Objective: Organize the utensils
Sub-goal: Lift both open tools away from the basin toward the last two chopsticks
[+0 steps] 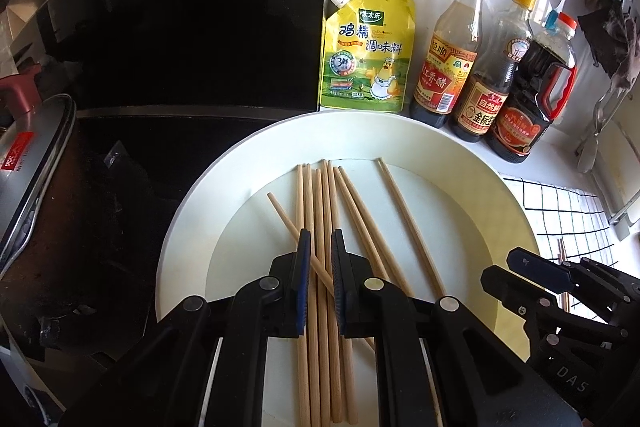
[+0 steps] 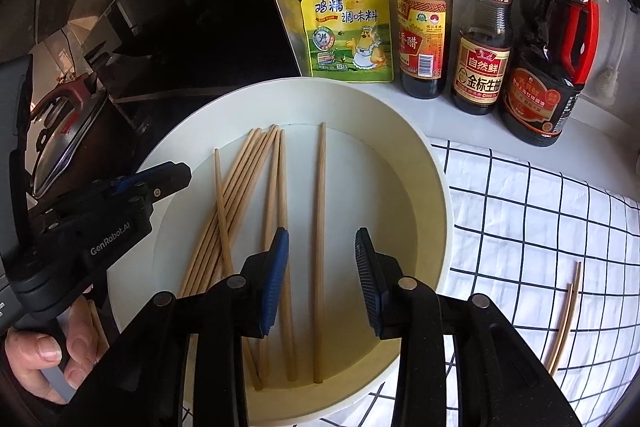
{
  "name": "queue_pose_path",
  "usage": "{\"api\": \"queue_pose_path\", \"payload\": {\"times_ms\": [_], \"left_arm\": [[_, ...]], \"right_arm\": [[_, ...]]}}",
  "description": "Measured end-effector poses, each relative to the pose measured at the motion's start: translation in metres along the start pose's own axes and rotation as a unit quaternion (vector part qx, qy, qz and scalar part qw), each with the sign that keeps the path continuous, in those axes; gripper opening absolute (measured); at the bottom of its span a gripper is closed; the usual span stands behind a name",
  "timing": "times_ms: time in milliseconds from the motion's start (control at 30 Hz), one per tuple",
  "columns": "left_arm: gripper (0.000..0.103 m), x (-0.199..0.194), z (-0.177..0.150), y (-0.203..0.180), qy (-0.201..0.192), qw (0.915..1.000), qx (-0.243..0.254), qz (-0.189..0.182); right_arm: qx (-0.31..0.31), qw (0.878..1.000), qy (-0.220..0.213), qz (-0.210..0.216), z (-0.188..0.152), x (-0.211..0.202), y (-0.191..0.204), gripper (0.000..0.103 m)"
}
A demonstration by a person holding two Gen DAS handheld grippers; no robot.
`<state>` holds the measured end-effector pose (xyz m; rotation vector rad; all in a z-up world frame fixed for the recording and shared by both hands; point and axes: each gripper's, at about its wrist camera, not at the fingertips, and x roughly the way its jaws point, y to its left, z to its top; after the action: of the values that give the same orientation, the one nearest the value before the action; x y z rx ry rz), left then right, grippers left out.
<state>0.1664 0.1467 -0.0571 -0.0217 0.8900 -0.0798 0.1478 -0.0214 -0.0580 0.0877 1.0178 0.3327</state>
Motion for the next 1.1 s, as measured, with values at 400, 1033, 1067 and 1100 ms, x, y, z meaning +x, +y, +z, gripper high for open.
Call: {"api": "queue_pose_path", "payload": {"times_ms": [400,1033,1067,1100], "left_arm": [[0.011,-0.011,-0.005,0.000,-0.006,0.9999,0.006,0.013],[0.011,-0.044,-0.003,0.001,-0.023,0.9997,0.001,0.009],[0.011,-0.046,-0.002,0.000,-0.024,0.9997,0.002,0.007],[0.011,-0.048,-0.002,-0.002,-0.025,0.9997,0.002,0.006]], "right_arm": [[0.000,1.000,-0.004,0.008,-0.001,-0.007,-0.001,0.034],[-0.006,0.999,-0.025,0.020,-0.013,-0.036,0.001,0.037],[-0.005,0.999,-0.027,0.019,-0.015,-0.039,-0.001,0.038],[-0.005,0.999,-0.029,0.018,-0.018,-0.043,-0.003,0.038]]}}
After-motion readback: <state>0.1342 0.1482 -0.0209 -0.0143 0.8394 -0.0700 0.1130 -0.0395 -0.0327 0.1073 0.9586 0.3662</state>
